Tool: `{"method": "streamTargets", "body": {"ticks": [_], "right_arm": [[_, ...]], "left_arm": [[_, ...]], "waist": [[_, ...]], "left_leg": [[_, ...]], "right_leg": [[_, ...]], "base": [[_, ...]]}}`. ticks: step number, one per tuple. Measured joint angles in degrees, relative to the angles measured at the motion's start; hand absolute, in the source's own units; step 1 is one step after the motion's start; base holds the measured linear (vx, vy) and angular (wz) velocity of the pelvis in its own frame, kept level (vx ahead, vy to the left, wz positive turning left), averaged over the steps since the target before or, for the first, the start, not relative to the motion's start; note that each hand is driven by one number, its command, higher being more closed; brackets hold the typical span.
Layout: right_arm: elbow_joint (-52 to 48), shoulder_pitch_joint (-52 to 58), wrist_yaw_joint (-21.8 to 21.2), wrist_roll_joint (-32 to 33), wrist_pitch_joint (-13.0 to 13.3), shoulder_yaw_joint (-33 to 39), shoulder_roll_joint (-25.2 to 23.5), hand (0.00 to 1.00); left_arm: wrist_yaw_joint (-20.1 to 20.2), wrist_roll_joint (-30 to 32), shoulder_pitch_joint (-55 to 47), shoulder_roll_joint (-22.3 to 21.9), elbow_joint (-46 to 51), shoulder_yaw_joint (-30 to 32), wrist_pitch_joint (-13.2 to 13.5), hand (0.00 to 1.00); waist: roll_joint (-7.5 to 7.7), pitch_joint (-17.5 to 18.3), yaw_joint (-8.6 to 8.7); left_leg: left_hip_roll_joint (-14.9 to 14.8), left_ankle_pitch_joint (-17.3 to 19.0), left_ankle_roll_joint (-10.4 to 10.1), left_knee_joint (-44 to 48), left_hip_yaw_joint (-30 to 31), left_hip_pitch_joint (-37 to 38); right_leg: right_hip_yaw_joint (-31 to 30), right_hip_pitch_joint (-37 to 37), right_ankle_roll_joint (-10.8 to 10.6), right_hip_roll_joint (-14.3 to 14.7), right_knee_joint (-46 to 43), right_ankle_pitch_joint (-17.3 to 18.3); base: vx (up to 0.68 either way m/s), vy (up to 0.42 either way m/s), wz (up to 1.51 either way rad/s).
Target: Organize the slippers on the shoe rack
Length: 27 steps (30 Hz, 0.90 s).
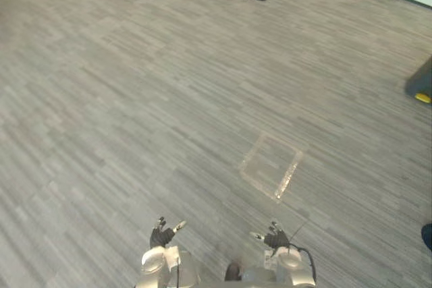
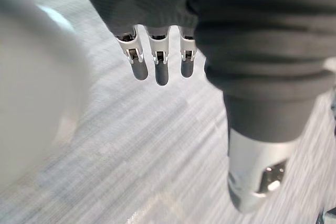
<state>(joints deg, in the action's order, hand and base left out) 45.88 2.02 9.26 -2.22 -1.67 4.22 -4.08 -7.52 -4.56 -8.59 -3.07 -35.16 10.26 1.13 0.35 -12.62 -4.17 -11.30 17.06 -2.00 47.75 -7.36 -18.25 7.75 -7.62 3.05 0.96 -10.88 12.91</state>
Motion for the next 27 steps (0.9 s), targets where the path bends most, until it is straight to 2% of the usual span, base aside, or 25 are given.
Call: {"method": "streamTargets", "body": {"ticks": [1, 2, 3, 4, 5, 6, 7, 8, 9, 11, 12, 13, 16, 18, 19, 20, 21, 22, 23, 24, 26, 27], "right_arm": [[0.03, -0.02, 0.15, -0.01, 0.00, 0.10, 0.00, 0.00], [0.27, 0.09, 0.34, -0.01, -0.02, 0.18, 0.09, 0.00], [0.46, 0.17, 0.32, -0.02, -0.03, 0.13, 0.11, 0.00], [1.73, 0.08, -0.05, -0.04, -0.30, -0.66, 0.25, 0.00], [1.76, 0.53, -0.03, -0.17, -0.38, 0.12, 0.10, 0.00], [1.66, 0.76, 0.19, -0.18, -0.37, 0.23, 0.11, 0.00], [1.65, 0.78, 0.12, -0.22, -0.38, 0.03, 0.09, 0.00], [1.65, 0.90, 0.08, -0.33, -0.38, 0.17, 0.10, 0.00], [1.71, 1.00, 0.06, -0.36, -0.39, 0.17, 0.11, 0.00], [1.78, 1.44, -0.30, -0.46, -0.38, 0.15, 0.11, 0.00], [1.77, 1.29, -0.42, -0.79, -0.34, 0.18, 0.19, 0.00], [1.82, 1.00, -0.43, -1.05, -0.32, 0.24, 0.29, 0.00], [2.94, -0.81, -0.50, -2.31, -0.21, 0.17, 0.64, 0.00], [3.75, -1.59, -0.63, -2.35, -0.15, 0.07, 0.65, 0.00], [5.05, -2.16, -0.75, -2.37, -0.11, 0.05, 0.63, 0.00], [5.38, -1.82, -0.92, -2.38, -0.10, 0.00, 0.62, 0.00], [5.55, -1.87, -1.08, -2.39, -0.04, 0.04, 1.30, 0.00], [5.95, -2.91, -1.35, -2.35, -0.05, 0.12, 2.48, 0.00], [5.61, -3.05, -1.41, -2.32, 0.11, 1.09, 2.79, 0.00], [5.63, -3.10, -1.43, -2.30, 0.10, 2.26, 2.67, 0.00], [5.52, -2.64, -1.41, -2.22, -0.01, 2.58, 2.03, 0.00], [4.48, -1.90, -1.42, -2.22, 0.06, 2.27, 1.79, 0.00]], "left_arm": [[0.00, -0.01, 0.15, -0.06, 0.20, 0.12, 0.26, 0.00], [0.02, -0.10, 0.03, -0.46, -0.36, 0.15, 0.57, 0.00], [0.00, -0.05, 0.04, -0.38, -0.57, 0.23, 0.61, 0.00], [-0.18, -0.07, 0.65, 0.59, -1.57, 0.84, 0.60, 0.00], [-0.27, -0.06, 0.65, 0.64, -1.65, 1.19, 0.65, 0.00], [-0.32, -0.04, 0.20, 0.68, -1.56, 1.22, 0.67, 0.00], [-0.47, -0.06, 0.13, 0.99, -1.82, 1.13, 0.58, 0.00], [-0.92, -0.06, 0.18, 1.42, -2.83, 0.97, 0.47, 0.00], [-1.08, -0.06, 0.10, 1.57, -3.24, 0.82, 0.36, 0.00], [-1.18, 0.02, 0.40, 2.25, -4.74, -0.72, 0.18, 0.00], [-1.13, 0.04, 1.05, 2.26, -5.52, -1.32, 0.06, 0.00], [-1.11, 0.06, 0.96, 2.25, -5.81, -1.37, 0.08, 0.00], [-1.08, 0.03, 2.21, 2.47, -8.43, -1.48, -0.16, 0.00], [-1.04, 0.02, 2.24, 3.09, -9.85, -1.52, -0.27, 0.00], [-0.97, -0.01, 2.21, 3.99, -10.33, -1.88, -0.28, 0.00], [-0.91, 0.01, 2.13, 4.90, -10.30, -2.33, -0.26, 0.00], [-0.99, 0.01, 2.70, 4.89, -11.20, -2.23, -0.28, 0.00], [-0.94, 0.11, 2.74, 4.02, -11.51, -2.47, -0.24, 0.00], [-0.79, 0.82, 2.92, 3.69, -11.54, -3.00, -0.24, 0.00], [-0.78, 1.24, 2.98, 3.41, -11.54, -3.14, -0.19, 0.00], [-0.71, 1.78, 2.75, 3.31, -11.47, -3.14, -0.25, 0.00], [-0.56, 2.17, 2.19, 2.56, -11.06, -2.56, -0.30, 0.00]], "waist": [[0.15, -0.15, -0.49], [-0.57, 0.13, -0.87], [-0.38, -0.01, -1.04], [1.12, 0.57, -0.91], [1.77, 1.18, -1.02], [1.98, 1.45, -1.21], [2.26, 1.52, -1.21], [2.36, 1.43, -1.07], [2.32, 1.45, -0.86], [2.10, 1.34, 0.26], [2.12, 1.45, 0.95], [2.07, 1.41, 0.96], [1.72, 1.20, 1.20], [1.75, 1.17, 1.30], [2.66, 1.12, 1.33], [4.35, 1.14, 1.42], [3.78, 0.88, 1.52], [0.86, 0.71, 1.39], [-0.20, 0.75, 2.34], [-0.86, 1.00, 2.41], [-0.99, 0.87, 2.17], [-1.74, 0.43, 2.14]], "left_leg": [[2.13, -0.80, -0.68, -8.62, 2.25, -0.76], [4.22, -9.64, -2.92, -20.88, 6.72, 0.24], [4.54, -10.90, -2.49, -20.71, 6.31, 0.61], [5.87, -8.27, -1.94, -20.42, 4.23, 1.79], [6.09, -5.84, -1.03, -19.87, 2.24, 2.48], [5.98, -3.73, -0.39, -18.73, 0.54, 3.51], [5.90, -2.20, 0.40, -18.39, -1.39, 5.27], [5.84, -0.69, 1.36, -18.92, -4.38, 9.40], [5.86, -0.17, 1.51, -19.49, -5.47, 11.31], [5.91, 0.41, 1.82, -23.00, -8.36, 17.27], [5.40, 0.38, 1.77, -26.94, -10.94, 21.31], [5.18, 0.38, 1.76, -27.45, -11.44, 21.81], [3.33, 0.31, 1.65, -30.08, -17.09, 26.60], [3.16, 0.16, 1.39, -31.65, -19.87, 28.78], [4.71, -0.12, 0.78, -32.60, -20.31, 30.45], [6.88, 0.17, 0.25, -32.79, -19.31, 31.46], [7.45, 1.09, -1.10, -32.63, -17.45, 32.95], [5.53, 1.32, -1.63, -32.60, -15.48, 33.56], [5.19, 1.23, -1.76, -32.22, -14.09, 33.73], [4.50, 1.10, -1.94, -31.21, -13.84, 33.69], [1.23, 0.20, -3.43, -21.70, -12.88, 31.49], [-2.29, -2.97, -3.46, -7.90, -9.97, 27.00]], "right_leg": [[-1.91, -0.85, -1.47, -1.52, -0.35, 1.09], [-5.41, -1.66, -4.63, -2.87, -1.65, 3.76], [-6.02, -1.93, -4.77, -3.20, -1.85, 3.99], [-7.56, -2.12, -5.29, -5.13, -2.66, 4.31], [-8.61, -0.73, -4.95, -6.21, -5.32, 3.45], [-9.30, 1.05, -5.72, -6.91, -10.00, 2.89], [-9.24, 2.86, -6.93, -7.91, -15.35, 2.24], [-7.82, 6.55, -9.77, -9.51, -26.12, 0.64], [-6.44, 7.81, -10.39, -10.34, -30.39, 0.28], [2.56, 11.57, -9.47, -13.81, -39.86, 0.69], [9.98, 15.35, -7.37, -15.03, -41.38, 1.95], [10.95, 15.87, -7.07, -15.00, -40.94, 2.17], [22.69, 19.90, -4.57, -13.85, -29.29, 1.91], [27.65, 21.64, -1.67, -11.29, -17.76, -2.05], [28.30, 21.51, -0.18, -9.61, -9.26, -8.28], [27.18, 21.36, 3.03, -9.82, -5.19, -16.68], [26.79, 20.60, 7.43, -9.18, -5.50, -13.87], [25.59, 20.64, 6.18, -7.43, -6.52, -12.81], [24.94, 20.55, 5.05, -6.04, -6.16, -10.82], [24.98, 20.19, 4.66, -4.83, -5.53, -9.61], [24.82, 17.57, 4.55, -2.14, -3.37, -8.55], [24.00, 14.08, 4.87, 0.55, -1.00, -8.18]], "base": [[0.48, 0.371, -1.06], [0.48, 0.371, -1.06], [0.46, 0.382, -0.85], [0.35, 0.275, -0.49], [0.53, 0.420, -0.70], [0.44, 0.333, -0.83], [0.50, 0.364, -1.01], [0.33, 0.219, -0.83], [0.40, 0.232, -0.81], [0.40, 0.151, -0.65], [0.34, 0.097, -0.61], [0.31, 0.055, -0.77], [0.30, 0.023, -0.89], [0.35, -0.026, -0.77], [0.36, -0.095, -0.67], [0.39, -0.131, -0.62], [0.38, -0.119, -0.64], [0.35, -0.109, -0.51], [0.36, -0.110, -0.41], [0.28, -0.121, -0.26], [0.25, -0.123, -0.36], [0.24, -0.102, -0.43]]}}
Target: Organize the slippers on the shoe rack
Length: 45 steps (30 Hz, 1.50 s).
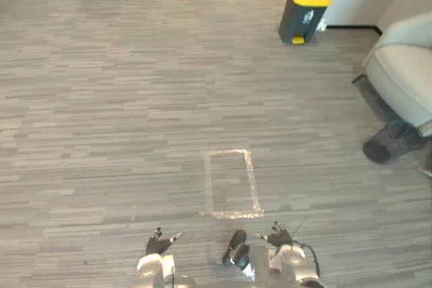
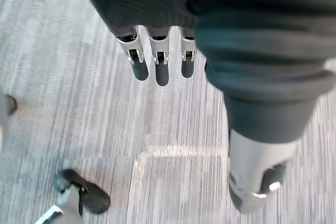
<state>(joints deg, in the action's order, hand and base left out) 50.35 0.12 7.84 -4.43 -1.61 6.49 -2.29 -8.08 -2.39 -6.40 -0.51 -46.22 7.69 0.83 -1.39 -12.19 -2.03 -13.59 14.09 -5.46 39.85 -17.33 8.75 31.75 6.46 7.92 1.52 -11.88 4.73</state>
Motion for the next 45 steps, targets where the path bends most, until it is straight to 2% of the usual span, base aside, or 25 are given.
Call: {"method": "streamTargets", "body": {"ticks": [1, 2, 4, 7, 10, 11, 13, 14, 15, 18, 20, 22, 24, 27, 28, 29, 30, 32, 34, 37, 39, 41, 42, 43, 45], "right_arm": [[0.04, 0.19, 0.03, 0.09, -0.05, -0.41, 0.01, 0.00], [0.11, 0.24, 0.07, 0.15, -0.13, -0.81, -0.08, 0.00], [0.29, -0.01, 0.05, 0.19, -0.20, -1.03, -1.09, 0.00], [0.25, 0.19, 0.09, 0.18, -0.85, -0.94, -1.73, 0.00], [0.20, 0.52, 0.45, 0.13, -1.10, -0.94, -1.78, 0.00], [0.19, 0.58, 0.75, 0.12, -1.05, -0.85, -1.77, 0.00], [0.19, 1.35, 1.26, 0.11, -0.93, -0.41, -1.73, 0.00], [0.14, 1.88, 1.17, 0.11, -0.89, -0.97, -1.73, 0.00], [0.14, 2.15, 1.18, 0.09, -0.85, -0.95, -1.72, 0.00], [-0.19, 2.66, 1.14, 0.04, -0.61, -0.63, -1.70, 0.00], [-2.09, 3.06, 0.66, -0.05, -0.35, -0.34, -1.66, 0.00], [-2.25, 3.17, 0.54, -0.06, 0.10, -0.05, -1.67, 0.00], [-2.38, 3.16, 0.22, -0.07, 0.20, 0.10, -1.65, 0.00], [-2.08, 2.05, -0.06, -0.07, 0.47, 0.30, -1.18, 0.00], [-1.92, 2.24, -0.13, -0.08, 0.43, 0.12, -1.19, 0.00], [-1.93, 2.33, -0.24, 0.03, 0.21, 0.26, -1.21, 0.00], [-1.97, 1.91, -0.13, -0.10, 0.31, 0.80, -0.58, 0.00], [-2.08, 2.20, -0.03, -0.05, 0.23, 1.71, -0.37, 0.00], [-2.14, 2.21, 0.00, 0.09, 0.12, 1.37, 0.23, 0.00], [-1.64, 2.34, 0.09, 0.34, -0.15, 0.83, -0.99, 0.00], [-1.63, 2.19, 0.15, 0.62, -0.17, 0.26, -1.74, 0.00], [-1.61, 2.07, 0.36, 0.71, -0.21, 0.27, -1.79, 0.00], [-1.56, 2.19, 0.72, 0.71, -0.25, 0.29, -1.77, 0.00], [-1.49, 2.22, 1.21, 0.72, -0.39, 0.24, -1.70, 0.00], [-0.24, 1.94, 1.12, 1.06, -0.65, -0.91, -1.20, 0.00]], "left_arm": [[0.42, 0.02, -0.68, -0.23, 1.14, 0.54, 0.06, 0.00], [0.82, 0.01, -1.08, -0.54, 2.46, 1.43, 0.12, 0.00], [0.96, -0.06, -1.16, -0.41, 3.42, 1.62, 0.16, 0.00], [0.90, -0.18, -2.36, -0.91, 5.09, 2.47, 0.21, 0.00], [0.90, -0.24, -2.67, -1.29, 5.17, 2.77, 0.33, 0.00], [0.87, -0.46, -2.64, -1.38, 5.15, 3.17, 0.61, 0.00], [0.87, -1.07, -3.34, -2.26, 4.94, 3.82, 0.69, 0.00], [0.83, -1.20, -3.50, -2.14, 4.96, 4.77, 0.75, 0.00], [0.86, -1.21, -3.66, -1.95, 4.96, 4.74, 0.79, 0.00], [0.84, -1.71, -3.30, -0.84, 4.44, 4.23, 0.92, 0.00], [0.86, -1.75, -3.34, 1.01, 3.84, 1.95, 0.69, 0.00], [0.84, -1.74, -3.20, 1.25, 3.89, 1.74, 0.65, 0.00], [0.84, -1.72, -3.08, 1.59, 3.85, 1.62, 0.59, 0.00], [0.83, -1.72, -3.26, 1.38, 2.97, 1.29, 0.52, 0.00], [0.93, -1.69, -3.39, 1.53, 2.83, 1.20, 0.62, 0.00], [0.92, -1.66, -3.34, 1.45, 2.13, 1.47, 0.71, 0.00], [1.11, -1.59, -3.17, 0.52, 1.25, 1.37, 0.38, 0.00], [1.22, -0.92, -3.07, -0.67, 1.95, 1.42, 0.40, 0.00], [1.83, 0.01, -2.12, -1.45, 2.32, 2.02, 0.24, 0.00], [1.88, 0.03, -2.34, -0.73, 3.26, 2.38, 0.14, 0.00], [1.83, 0.02, -2.63, -0.76, 4.49, 2.41, 0.15, 0.00], [1.76, 0.02, -2.58, -0.79, 4.70, 2.44, 0.21, 0.00], [1.69, -0.01, -2.57, -0.95, 4.62, 2.45, 0.25, 0.00], [1.61, -0.02, -2.59, -1.44, 4.41, 2.61, 0.45, 0.00], [1.27, -0.05, -1.25, -0.06, 2.80, 3.20, 0.67, 0.00]], "waist": [[-0.37, -0.11, -0.14], [-0.81, -0.29, -0.87], [-0.46, -0.41, -1.46], [-0.06, -0.65, -1.60], [-0.07, -0.26, -1.78], [0.47, -0.55, -1.84], [-0.45, 0.04, -1.85], [0.39, 0.69, -1.94], [0.80, 1.03, -2.09], [2.46, 1.31, -3.23], [3.26, 0.99, -2.60], [3.73, 0.77, -2.40], [4.24, 0.82, -1.99], [3.65, 0.63, -1.12], [3.98, 0.88, -1.27], [4.21, 1.01, -1.33], [1.90, 1.63, -1.24], [1.12, 1.88, -0.75], [-0.64, 0.99, -0.87], [-0.19, 0.50, -1.55], [0.73, 0.26, -1.76], [0.83, 0.30, -1.97], [0.69, 0.37, -2.06], [-0.36, 0.72, -2.20], [2.02, 1.13, -2.76]], "left_leg": [[-2.14, -2.66, 0.86, 9.96, 2.33, -3.99], [-3.29, -1.17, 0.78, 18.24, 4.22, -8.38], [-2.90, 1.93, 0.43, 20.34, 5.61, -14.26], [-0.53, 4.27, 1.27, 5.07, 7.37, -17.06], [3.91, 3.20, 1.93, -12.29, 14.35, -17.71], [5.46, 1.32, 2.15, -15.37, 15.88, -17.43], [6.08, -5.09, 1.07, -17.69, 15.80, -16.28], [6.73, -3.25, 2.04, -16.67, 13.11, -15.59], [7.06, -2.45, 2.37, -16.29, 12.39, -15.59], [8.56, 2.06, 4.00, -15.98, 8.15, -12.60], [9.48, 4.14, 5.52, -15.98, 5.97, -7.30], [9.52, 5.40, 5.55, -16.29, 6.19, -4.78], [9.37, 7.11, 5.59, -18.07, 6.65, -2.38], [8.55, 6.94, 4.06, -22.34, 6.86, 2.00], [8.76, 7.20, 2.82, -23.31, 6.99, 3.56], [8.93, 7.65, 2.05, -23.40, 7.45, 4.59], [7.13, 7.45, 1.25, -21.95, 8.53, 4.98], [6.40, 5.37, 0.94, -12.22, 10.53, 1.37], [3.42, -3.44, 0.57, 8.80, 12.42, -7.02], [0.85, 1.11, 1.48, 20.27, 11.23, -14.84], [1.17, 3.78, 1.51, 14.15, 10.95, -17.38], [3.43, 4.77, 1.26, -0.58, 15.30, -18.75], [4.86, 4.13, 0.96, -7.21, 19.02, -18.60], [6.81, -0.85, -1.44, -14.93, 26.34, -17.96], [10.16, -0.39, -1.65, -14.87, 25.59, -16.82]], "right_leg": [[-1.59, -2.16, 0.30, 1.81, 1.27, 0.25], [-3.73, -3.72, 0.86, 3.24, 1.51, 1.04], [-6.26, -5.65, 0.63, 3.70, 2.61, 1.51], [-11.70, -8.64, -1.21, 3.42, 3.38, 2.12], [-16.18, -9.80, -3.05, 1.89, 2.72, 3.27], [-17.21, -9.89, -4.06, 0.95, 1.78, 3.87], [-19.68, -9.61, -6.62, 0.18, -0.68, 5.68], [-21.23, -9.34, -8.63, -1.55, -2.49, 7.65], [-21.73, -9.25, -8.95, -2.12, -3.39, 8.23], [-22.77, -3.91, -11.01, -5.92, -17.01, 9.77], [-21.57, 3.35, -10.95, -10.06, -37.02, 7.43], [-20.06, 4.31, -11.08, -11.13, -40.65, 7.89], [-17.82, 6.83, -11.73, -11.88, -38.99, 8.70], [-12.84, 8.51, -10.32, -11.05, -25.09, 8.50], [-12.50, 7.37, -8.43, -9.62, -17.29, 4.21], [-12.63, 7.26, -4.77, -9.12, -15.87, 2.89], [-11.45, 5.96, -4.51, -7.92, -16.10, 3.52], [-11.01, 4.08, -4.97, -7.21, -15.49, 6.42], [-11.38, -1.70, -4.52, -4.84, -11.39, 7.56], [-14.78, -8.15, -4.29, -3.39, -7.31, 7.84], [-17.49, -9.78, -4.36, -4.21, -6.37, 7.79], [-21.08, -10.61, -5.80, -5.20, -5.64, 7.63], [-22.79, -10.37, -6.53, -5.47, -5.85, 7.79], [-25.23, -9.74, -9.00, -5.30, -5.85, 8.28], [-28.76, -9.62, -10.47, -7.17, -5.02, 8.02]], "base": [[0.23, -0.038, -0.71], [0.23, 0.024, -0.94], [0.21, 0.034, -0.85], [0.24, 0.067, -0.86], [0.29, 0.174, -0.67], [0.26, 0.192, -0.57], [0.21, 0.259, -0.58], [0.23, 0.297, -0.55], [0.27, 0.296, -0.51], [0.26, 0.279, -0.61], [0.25, 0.167, -0.40], [0.26, 0.071, 0.05], [0.32, 0.013, 0.16], [0.40, -0.069, 0.11], [0.46, -0.097, 0.02], [0.48, -0.076, -0.07], [0.49, -0.079, -0.05], [0.51, -0.130, -0.04], [0.43, -0.089, -0.18], [0.40, 0.030, -0.57], [0.37, 0.115, -0.86], [0.29, 0.250, -0.93], [0.31, 0.416, -0.99], [0.21, 0.378, -1.07], [0.15, 0.298, -0.67]]}}
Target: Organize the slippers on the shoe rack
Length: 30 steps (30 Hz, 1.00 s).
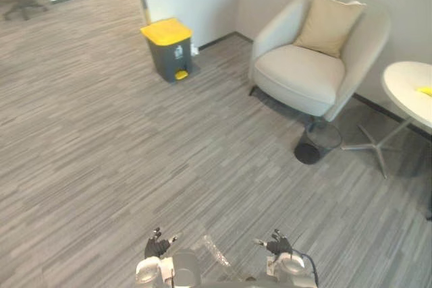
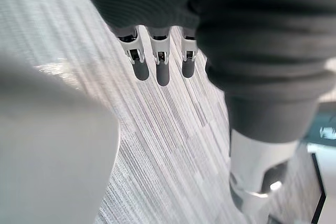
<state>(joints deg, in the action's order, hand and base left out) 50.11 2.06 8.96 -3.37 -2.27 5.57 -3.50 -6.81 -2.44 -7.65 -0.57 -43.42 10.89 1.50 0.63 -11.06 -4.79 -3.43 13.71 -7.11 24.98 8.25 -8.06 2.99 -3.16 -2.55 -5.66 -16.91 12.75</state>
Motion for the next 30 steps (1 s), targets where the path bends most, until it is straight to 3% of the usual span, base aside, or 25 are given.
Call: {"method": "streamTargets", "body": {"ticks": [4, 8, 10, 11, 12, 14, 15, 16, 17, 18, 20, 23, 26, 30], "right_arm": [[0.69, 0.55, 0.07, -0.12, -0.45, 0.41, -0.35, 0.00], [0.78, 1.36, 0.05, -0.22, -0.47, 0.62, -0.41, 0.00], [0.75, 1.36, 0.04, -0.60, -0.43, 1.01, -0.43, 0.00], [0.70, 1.23, 0.03, -0.72, -0.41, 1.01, -0.42, 0.00], [0.46, 1.05, -0.03, -1.02, -0.21, 1.00, -0.38, 0.00], [0.43, 1.03, -0.02, -1.11, 0.15, 1.01, -0.24, 0.00], [0.43, 0.76, -0.09, -1.22, 0.50, 1.05, 0.07, 0.00], [0.57, 0.72, -0.08, -1.23, 0.66, 1.36, 0.07, 0.00], [0.97, 0.81, -0.10, -1.25, 0.71, 1.68, 0.07, 0.00], [1.48, 0.94, -0.15, -1.23, 0.71, 2.45, 0.14, 0.00], [3.41, 0.03, -0.02, -1.26, 0.90, 3.79, 2.04, 0.00], [5.60, -1.10, 0.07, -1.22, 0.72, 5.36, 3.05, 0.00], [6.03, -0.57, 0.31, -1.17, 0.68, 6.69, 3.74, 0.00], [7.35, 0.37, 0.70, -1.08, 0.57, 7.92, 4.70, 0.00]], "left_arm": [[-0.47, -0.04, 0.10, 0.20, -1.91, 1.76, 0.62, 0.00], [-0.47, 0.05, 0.45, 0.78, -3.39, 1.71, 0.72, 0.00], [-0.47, 0.06, 1.29, 0.79, -4.89, 1.70, 0.64, 0.00], [-0.46, 0.05, 1.61, 0.58, -5.44, 1.66, 0.66, 0.00], [-0.44, 0.05, 1.70, 0.08, -5.66, 1.67, 0.63, 0.00], [-0.44, 0.05, 1.66, -0.22, -5.65, 1.66, 0.64, 0.00], [-0.51, 0.05, 1.34, -0.29, -5.56, 1.60, 0.72, 0.00], [-0.62, -0.04, 1.11, -0.27, -5.52, 1.51, 0.70, 0.00], [-0.65, 0.00, 0.99, -0.18, -5.50, 1.27, 0.73, 0.00], [-0.65, 0.00, 0.96, 0.02, -5.70, 0.82, 0.80, 0.00], [-0.61, -0.02, 0.89, -0.90, -7.19, 0.33, 0.73, 0.00], [-0.61, -0.01, 1.37, -0.33, -8.01, -1.15, 0.71, 0.00], [-0.58, 0.04, 1.99, 0.17, -8.98, -1.30, 0.73, 0.00], [-0.67, 0.08, 2.15, 0.47, -9.93, -1.30, 0.65, 0.00]], "waist": [[1.20, 0.78, -0.98], [1.88, 1.39, -0.98], [1.48, 1.26, -0.99], [1.09, 1.21, -0.99], [0.13, 0.75, -0.98], [-0.29, 0.59, -0.97], [-1.01, 0.28, -0.98], [-0.92, 0.30, -0.96], [-0.54, 0.45, -0.87], [0.21, 0.85, -0.95], [-2.46, 2.24, -0.62], [-2.51, 2.23, -0.72], [-1.95, 1.85, -0.63], [-1.78, 2.18, -0.03]], "left_leg": [[-0.15, 2.04, 3.09, 0.89, -7.98, 3.00], [0.06, 2.12, 3.29, -1.08, -12.98, 5.21], [-0.91, 2.12, 3.34, -1.50, -15.53, 6.23], [-1.59, 2.11, 3.37, -2.22, -17.08, 7.03], [-3.15, 2.00, 3.57, -3.43, -19.81, 8.63], [-3.84, 1.58, 4.28, -5.07, -22.13, 10.13], [-4.42, 1.27, 4.49, -6.42, -24.66, 11.10], [-4.36, 1.23, 4.35, -6.75, -26.04, 12.45], [-3.99, 1.31, 4.05, -6.99, -26.70, 13.43], [-3.03, 1.57, 3.44, -7.25, -26.47, 14.33], [-1.87, 1.16, 4.17, -11.00, -21.22, 14.20], [-2.08, -0.82, 4.28, -14.77, -20.05, 14.44], [-2.53, -1.38, 3.61, -16.06, -19.98, 16.29], [-2.51, -1.52, 3.44, -16.99, -20.21, 17.18]], "right_leg": [[-5.68, 0.11, -0.86, -1.67, 1.10, -3.18], [-8.42, 1.51, -2.29, -2.43, 2.05, -5.24], [-7.15, 2.93, -2.73, -2.34, 1.56, -6.17], [-4.74, 4.05, -2.81, -2.23, 0.37, -6.72], [3.35, 5.22, -1.85, -2.71, -1.56, -7.57], [11.06, 5.33, -0.79, -3.75, -1.99, -7.73], [18.41, 5.42, 1.67, -5.91, -4.55, -5.29], [24.01, 5.20, 2.76, -8.15, -9.36, -2.43], [26.25, 4.60, 2.48, -9.10, -9.95, -1.47], [26.29, 3.96, 1.34, -8.19, -7.33, -0.31], [23.84, 3.66, 2.22, -3.70, -0.59, -3.88], [20.65, 3.36, 3.01, 0.85, 7.60, -8.33], [19.15, 0.98, 3.61, 3.20, 12.33, -10.69], [18.34, -0.94, 3.87, 4.25, 16.17, -12.99]], "base": [[0.15, 0.278, -0.79], [0.07, 0.136, -0.76], [0.03, 0.028, -0.78], [-0.01, -0.035, -1.01], [-0.04, -0.067, -0.94], [-0.07, -0.091, -0.74], [-0.12, -0.129, -0.69], [-0.12, -0.138, -0.67], [-0.05, -0.107, -0.58], [-0.03, -0.057, -0.60], [-0.03, 0.004, -0.74], [-0.02, -0.003, -0.78], [0.02, -0.021, -0.40], [0.06, 0.026, -0.07]]}}
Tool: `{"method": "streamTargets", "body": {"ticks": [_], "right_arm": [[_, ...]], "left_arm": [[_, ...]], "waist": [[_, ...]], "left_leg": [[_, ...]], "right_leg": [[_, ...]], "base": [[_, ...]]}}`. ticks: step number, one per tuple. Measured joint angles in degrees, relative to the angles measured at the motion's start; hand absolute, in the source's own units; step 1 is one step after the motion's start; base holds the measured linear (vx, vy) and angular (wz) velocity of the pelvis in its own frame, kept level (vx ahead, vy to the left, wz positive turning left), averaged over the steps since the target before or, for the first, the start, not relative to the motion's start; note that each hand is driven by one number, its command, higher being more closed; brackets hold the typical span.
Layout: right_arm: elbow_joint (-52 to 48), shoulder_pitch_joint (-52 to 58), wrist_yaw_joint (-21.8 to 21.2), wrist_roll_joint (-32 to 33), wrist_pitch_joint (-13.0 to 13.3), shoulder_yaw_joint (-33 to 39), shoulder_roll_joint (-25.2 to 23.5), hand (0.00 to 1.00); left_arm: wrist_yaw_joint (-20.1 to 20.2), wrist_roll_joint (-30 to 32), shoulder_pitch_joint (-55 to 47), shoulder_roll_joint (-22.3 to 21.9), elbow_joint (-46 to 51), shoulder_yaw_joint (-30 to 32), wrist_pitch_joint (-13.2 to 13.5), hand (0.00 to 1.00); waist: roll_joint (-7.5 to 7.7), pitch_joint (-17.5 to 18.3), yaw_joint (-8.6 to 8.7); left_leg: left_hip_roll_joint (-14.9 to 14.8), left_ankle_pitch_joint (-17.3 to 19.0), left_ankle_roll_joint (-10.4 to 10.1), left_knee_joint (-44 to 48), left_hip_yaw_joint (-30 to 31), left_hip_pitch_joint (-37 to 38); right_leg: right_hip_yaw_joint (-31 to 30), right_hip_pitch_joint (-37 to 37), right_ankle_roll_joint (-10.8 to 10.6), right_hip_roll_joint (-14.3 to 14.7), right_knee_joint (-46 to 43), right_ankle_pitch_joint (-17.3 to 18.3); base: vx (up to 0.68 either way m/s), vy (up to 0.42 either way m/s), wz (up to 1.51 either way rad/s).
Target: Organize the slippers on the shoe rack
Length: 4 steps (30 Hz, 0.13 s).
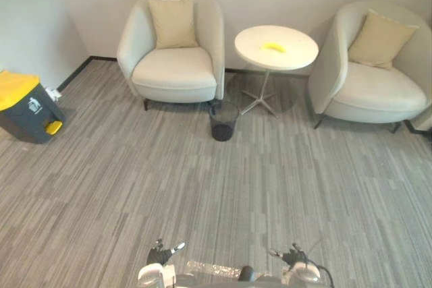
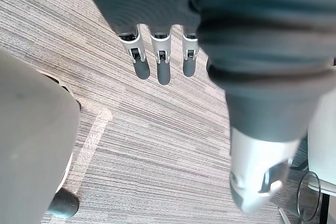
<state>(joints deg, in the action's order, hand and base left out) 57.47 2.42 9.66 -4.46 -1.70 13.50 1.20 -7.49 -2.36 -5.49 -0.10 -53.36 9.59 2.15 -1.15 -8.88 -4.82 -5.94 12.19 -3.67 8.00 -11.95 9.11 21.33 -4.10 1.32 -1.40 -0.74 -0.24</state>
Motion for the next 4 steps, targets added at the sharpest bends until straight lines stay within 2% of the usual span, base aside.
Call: {"method": "streamTargets", "body": {"ticks": [4], "right_arm": [[0.21, 0.70, -0.01, 0.02, -0.04, 2.19, 0.09, 0.00]], "left_arm": [[0.00, 0.02, 0.22, -0.18, -0.40, 0.04, -0.01, 0.00]], "waist": [[-0.48, -0.08, 0.09]], "left_leg": [[0.74, 0.00, 0.01, -0.41, 0.18, 1.04]], "right_leg": [[-0.62, -2.58, -0.36, 0.68, 5.35, -2.84]], "base": [[0.10, 0.077, -0.06]]}}
